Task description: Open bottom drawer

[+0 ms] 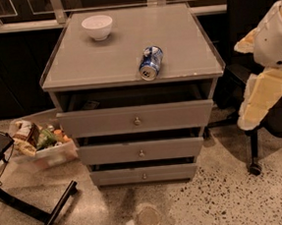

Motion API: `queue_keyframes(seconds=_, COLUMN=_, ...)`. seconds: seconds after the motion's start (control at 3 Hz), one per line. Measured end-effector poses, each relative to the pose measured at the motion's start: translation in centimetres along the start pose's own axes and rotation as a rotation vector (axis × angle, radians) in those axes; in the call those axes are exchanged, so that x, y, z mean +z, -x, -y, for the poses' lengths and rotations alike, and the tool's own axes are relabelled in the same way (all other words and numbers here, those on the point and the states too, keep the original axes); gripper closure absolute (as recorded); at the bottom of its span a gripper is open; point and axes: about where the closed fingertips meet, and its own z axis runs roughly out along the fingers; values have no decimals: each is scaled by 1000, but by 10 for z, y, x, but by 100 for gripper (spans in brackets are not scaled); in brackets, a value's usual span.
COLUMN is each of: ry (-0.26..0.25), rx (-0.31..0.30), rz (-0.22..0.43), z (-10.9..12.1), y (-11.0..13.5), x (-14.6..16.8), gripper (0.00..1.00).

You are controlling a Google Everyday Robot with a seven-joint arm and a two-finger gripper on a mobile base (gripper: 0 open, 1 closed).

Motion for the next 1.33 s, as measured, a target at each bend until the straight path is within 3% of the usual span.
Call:
queue_keyframes(seconds=0.33, ry=10, rx=104, rz=103, z=-23, y=-3, x=36, gripper=0)
queue_keyframes(seconds=0.67, ry=49, rx=237, rz=224, z=-61, y=-6, x=83, gripper=0)
queue_keyframes(seconds=1.0, ry=126, rx=402, rz=354, z=-101, y=4, x=144, gripper=0)
queue_keyframes(seconds=1.33, ry=224, rx=530, rz=407, z=-139, y=37, x=214, gripper=0)
